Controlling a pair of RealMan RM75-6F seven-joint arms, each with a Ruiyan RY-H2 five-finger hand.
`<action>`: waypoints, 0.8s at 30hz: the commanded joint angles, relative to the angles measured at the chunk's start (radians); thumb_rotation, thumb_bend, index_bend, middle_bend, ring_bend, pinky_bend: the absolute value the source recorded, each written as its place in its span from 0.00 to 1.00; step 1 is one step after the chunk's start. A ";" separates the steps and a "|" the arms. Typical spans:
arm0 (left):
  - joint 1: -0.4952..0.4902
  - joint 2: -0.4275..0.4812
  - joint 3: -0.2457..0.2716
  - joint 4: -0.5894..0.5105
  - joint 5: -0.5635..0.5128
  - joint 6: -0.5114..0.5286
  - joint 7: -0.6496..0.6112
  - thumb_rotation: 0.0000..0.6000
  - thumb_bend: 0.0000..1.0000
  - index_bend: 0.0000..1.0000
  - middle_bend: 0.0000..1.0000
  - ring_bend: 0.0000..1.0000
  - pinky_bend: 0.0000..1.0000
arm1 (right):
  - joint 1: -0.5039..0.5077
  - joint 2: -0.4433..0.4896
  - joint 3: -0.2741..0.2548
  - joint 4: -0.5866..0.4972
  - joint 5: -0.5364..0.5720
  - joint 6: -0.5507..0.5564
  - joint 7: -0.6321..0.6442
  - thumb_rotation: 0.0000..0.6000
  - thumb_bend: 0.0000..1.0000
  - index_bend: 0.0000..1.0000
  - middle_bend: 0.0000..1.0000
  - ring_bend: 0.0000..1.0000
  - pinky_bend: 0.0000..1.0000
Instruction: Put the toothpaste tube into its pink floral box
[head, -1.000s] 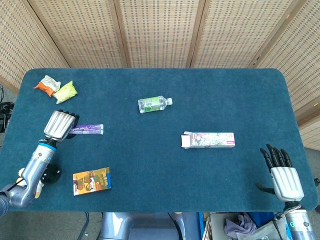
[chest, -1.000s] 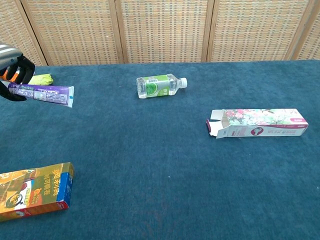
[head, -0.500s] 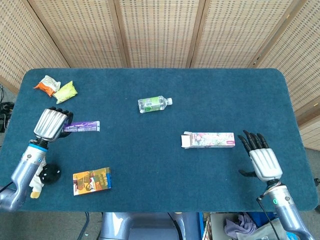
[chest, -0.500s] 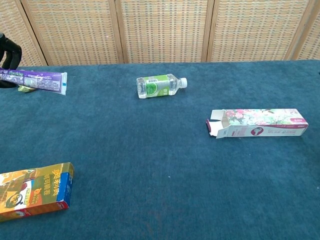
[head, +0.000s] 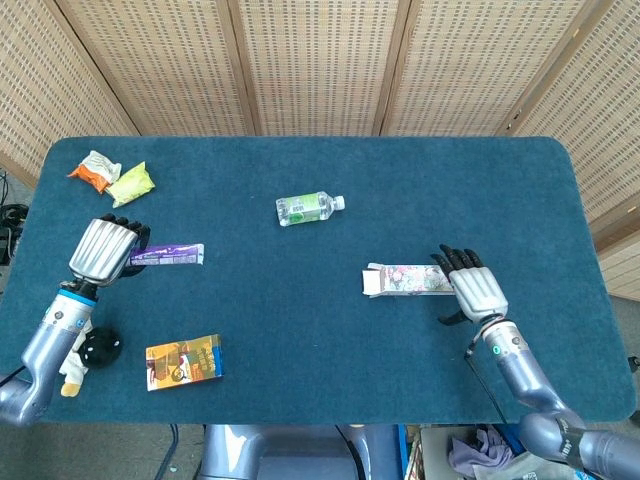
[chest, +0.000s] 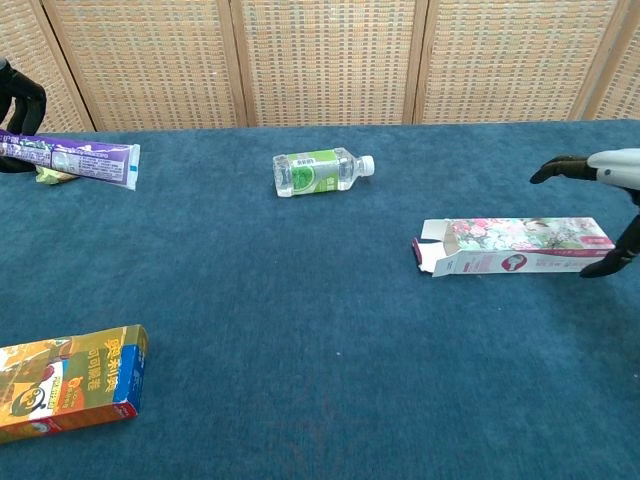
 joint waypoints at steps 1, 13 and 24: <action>0.001 -0.004 0.000 0.006 0.001 -0.004 0.003 1.00 0.23 0.76 0.65 0.58 0.55 | 0.035 -0.037 0.001 0.047 0.044 -0.031 -0.020 1.00 0.00 0.09 0.00 0.00 0.00; 0.003 -0.019 0.003 0.028 0.022 -0.007 0.010 1.00 0.23 0.76 0.65 0.58 0.55 | 0.107 -0.129 -0.009 0.155 0.115 -0.057 -0.023 1.00 0.00 0.17 0.00 0.00 0.00; 0.004 -0.022 0.005 0.014 0.043 -0.001 0.024 1.00 0.23 0.76 0.65 0.58 0.55 | 0.122 -0.216 -0.019 0.314 0.113 -0.056 0.037 1.00 0.00 0.30 0.11 0.00 0.01</action>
